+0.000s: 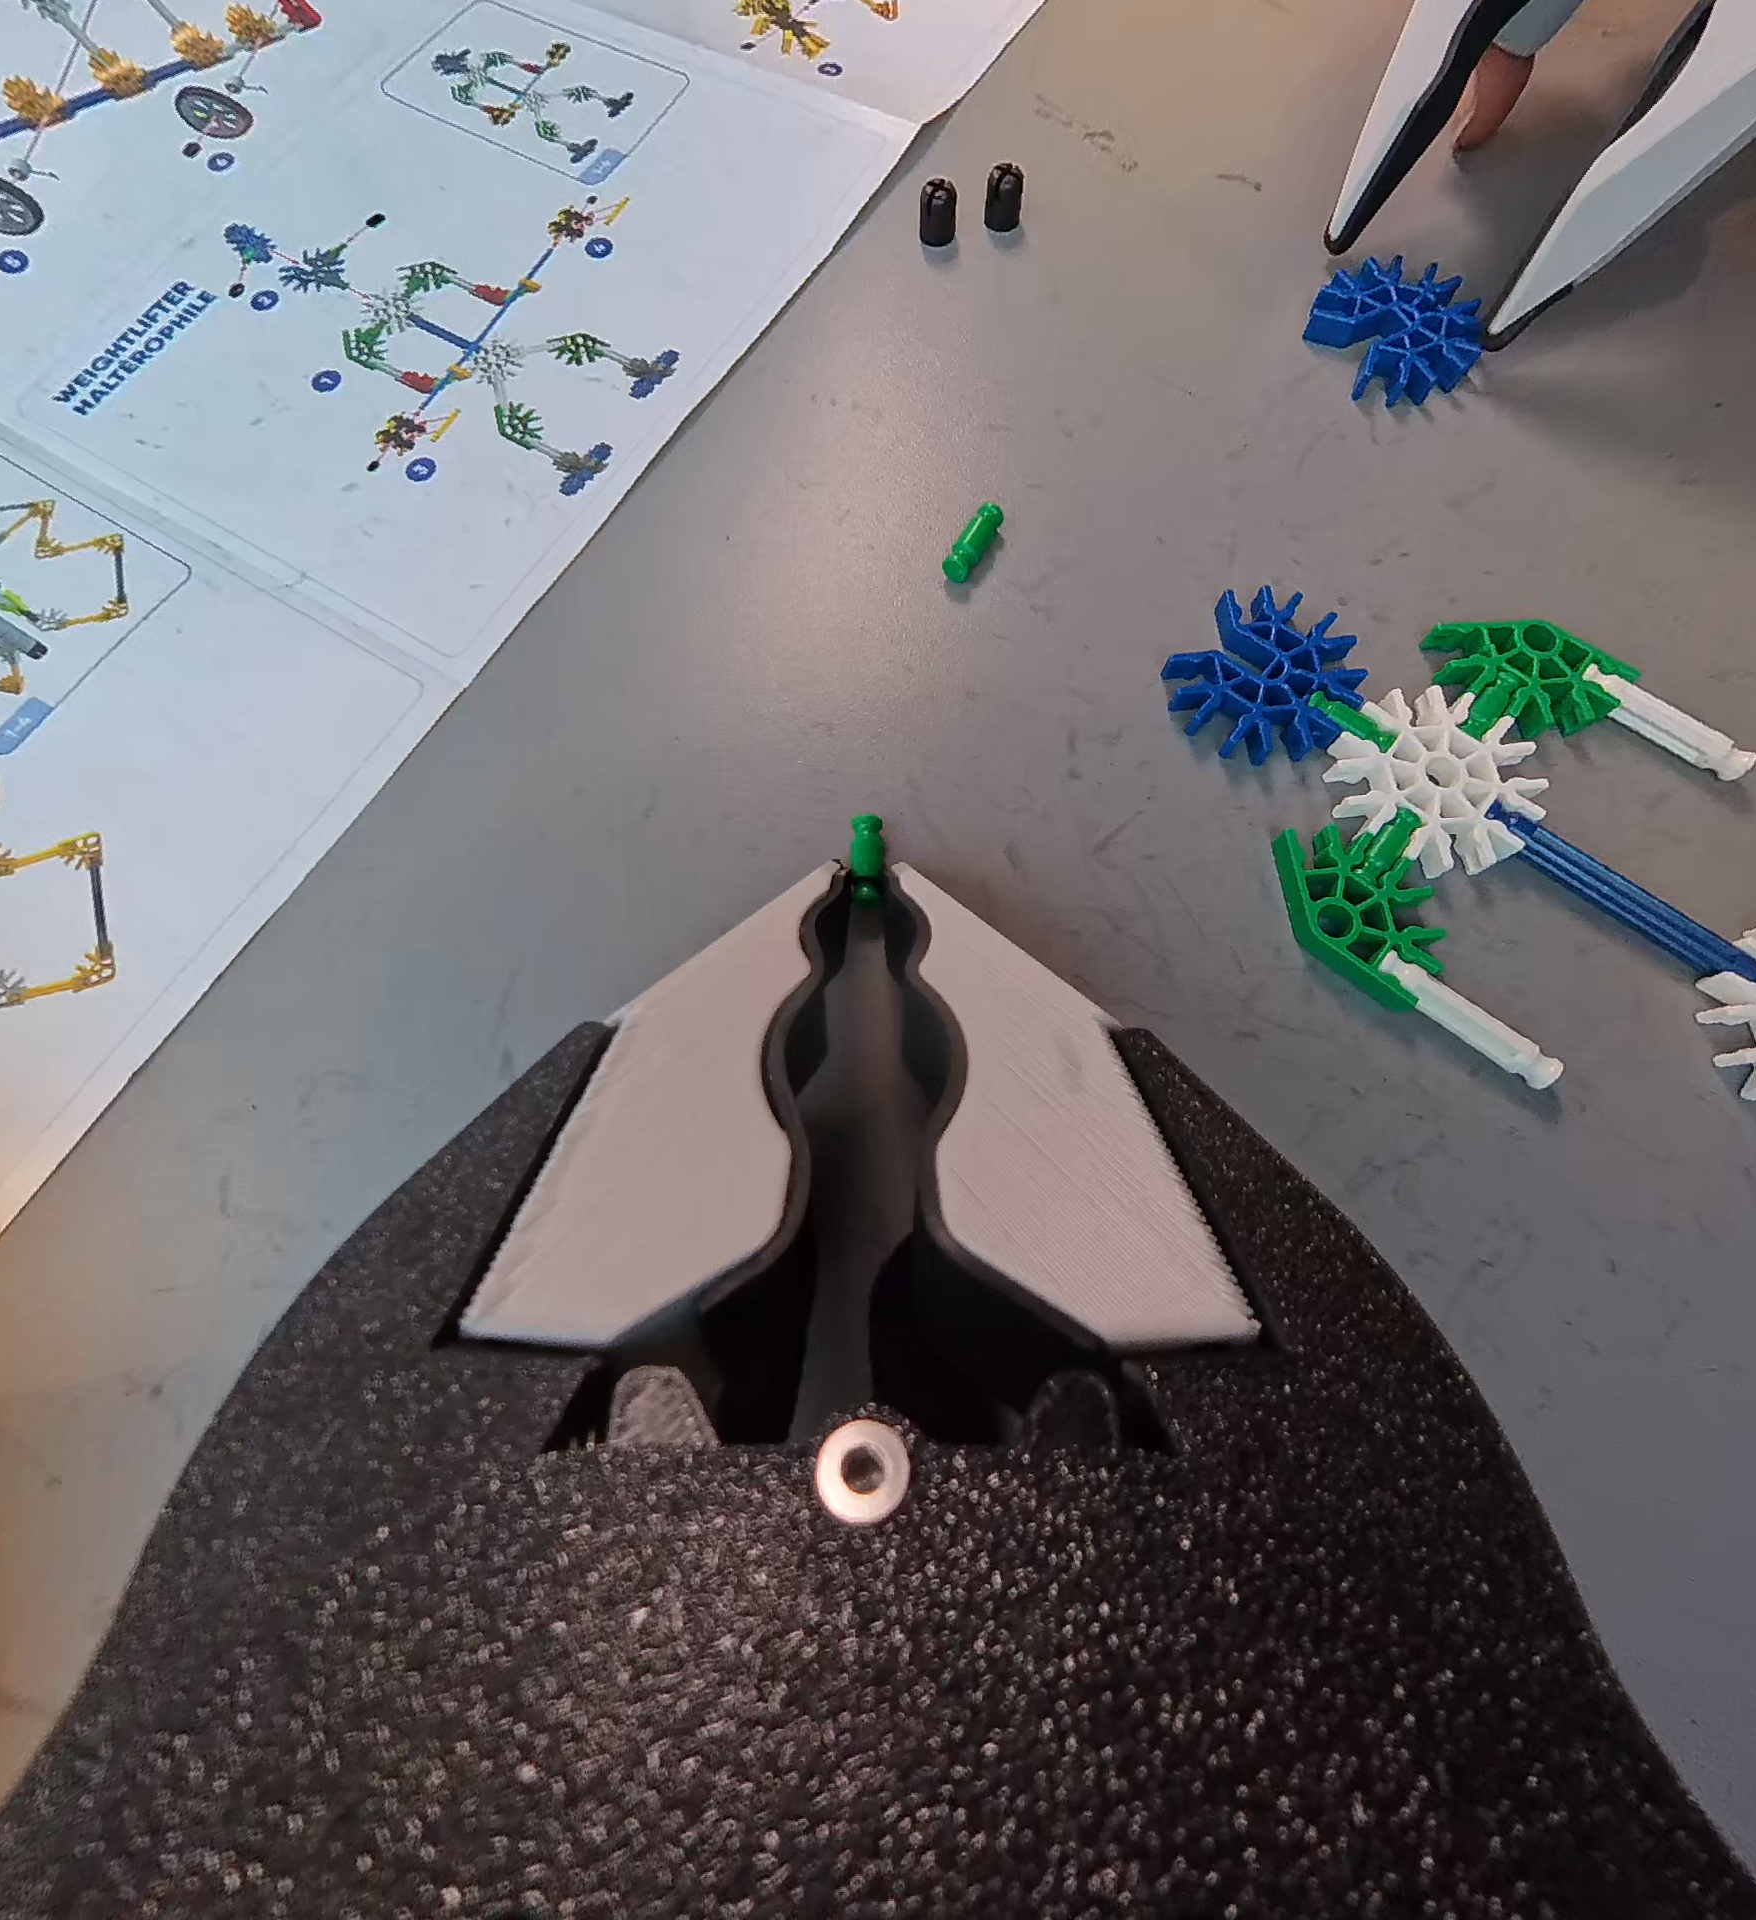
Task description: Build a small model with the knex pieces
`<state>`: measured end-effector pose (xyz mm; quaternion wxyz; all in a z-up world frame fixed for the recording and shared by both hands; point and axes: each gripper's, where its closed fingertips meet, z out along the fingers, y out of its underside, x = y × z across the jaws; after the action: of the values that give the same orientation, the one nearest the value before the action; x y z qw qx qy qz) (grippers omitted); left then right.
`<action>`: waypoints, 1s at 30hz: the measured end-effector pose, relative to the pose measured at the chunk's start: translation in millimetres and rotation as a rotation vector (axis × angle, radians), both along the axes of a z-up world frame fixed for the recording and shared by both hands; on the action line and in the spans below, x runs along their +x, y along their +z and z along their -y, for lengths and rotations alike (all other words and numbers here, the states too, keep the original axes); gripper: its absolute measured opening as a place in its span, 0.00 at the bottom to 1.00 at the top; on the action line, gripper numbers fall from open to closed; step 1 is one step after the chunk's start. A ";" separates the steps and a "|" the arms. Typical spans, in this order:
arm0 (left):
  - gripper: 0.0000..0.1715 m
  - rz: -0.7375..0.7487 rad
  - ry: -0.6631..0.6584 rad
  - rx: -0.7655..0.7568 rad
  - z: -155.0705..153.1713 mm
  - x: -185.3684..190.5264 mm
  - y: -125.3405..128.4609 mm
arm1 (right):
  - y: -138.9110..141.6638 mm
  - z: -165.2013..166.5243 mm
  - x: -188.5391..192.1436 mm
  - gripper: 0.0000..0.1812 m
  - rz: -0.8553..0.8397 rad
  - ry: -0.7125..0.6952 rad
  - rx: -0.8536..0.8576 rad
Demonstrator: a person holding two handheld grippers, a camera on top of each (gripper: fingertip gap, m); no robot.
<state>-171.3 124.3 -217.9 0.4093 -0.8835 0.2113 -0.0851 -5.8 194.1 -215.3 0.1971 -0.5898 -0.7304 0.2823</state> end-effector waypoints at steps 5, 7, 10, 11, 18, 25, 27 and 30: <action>0.03 0.001 0.000 0.000 0.1 0.1 0.0 | -0.1 -0.4 -1.0 0.19 -0.003 0.000 0.007; 0.03 0.002 0.000 -0.001 0.1 0.0 0.0 | 0.0 0.1 -1.8 0.18 -0.006 0.002 0.008; 0.03 0.003 -0.001 -0.001 0.3 0.0 0.0 | 0.1 0.3 -2.3 0.17 -0.009 0.003 0.011; 0.03 0.003 -0.001 -0.002 0.2 0.0 0.0 | 0.1 0.0 -2.5 0.17 -0.010 0.003 0.012; 0.02 0.004 -0.001 -0.002 0.3 0.0 0.0 | 0.2 -0.5 -2.5 0.17 -0.014 0.001 0.008; 0.03 0.012 -0.001 -0.006 1.0 -0.3 0.1 | 0.8 1.8 -2.3 0.19 -0.019 0.009 -0.008; 0.03 0.011 -0.001 -0.005 1.2 -0.3 0.1 | 0.9 1.9 -2.9 0.19 -0.022 0.009 -0.008; 0.02 0.013 -0.001 -0.006 1.2 -0.4 0.1 | 1.0 1.5 -3.8 0.19 -0.026 0.007 -0.007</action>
<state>-171.7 123.1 -217.8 0.4080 -0.8840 0.2088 -0.0918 -9.6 192.6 -214.4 0.2037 -0.5842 -0.7289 0.2933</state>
